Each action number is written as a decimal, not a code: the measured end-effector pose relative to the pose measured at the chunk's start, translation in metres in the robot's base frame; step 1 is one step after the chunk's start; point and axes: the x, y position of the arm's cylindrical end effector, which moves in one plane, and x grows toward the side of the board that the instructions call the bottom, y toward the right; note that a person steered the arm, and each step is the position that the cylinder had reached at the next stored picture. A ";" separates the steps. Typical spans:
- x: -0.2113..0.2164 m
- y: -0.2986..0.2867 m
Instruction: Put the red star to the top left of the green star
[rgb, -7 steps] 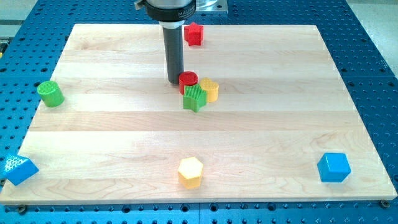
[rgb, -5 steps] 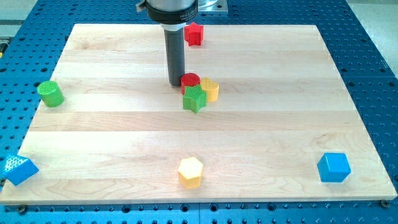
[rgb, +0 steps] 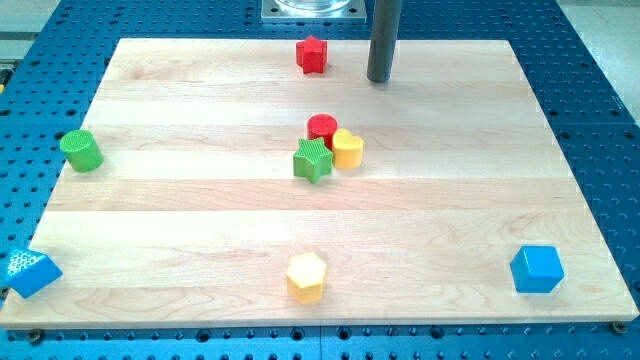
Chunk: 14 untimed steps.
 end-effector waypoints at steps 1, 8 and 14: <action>-0.027 0.003; 0.094 -0.179; 0.111 -0.148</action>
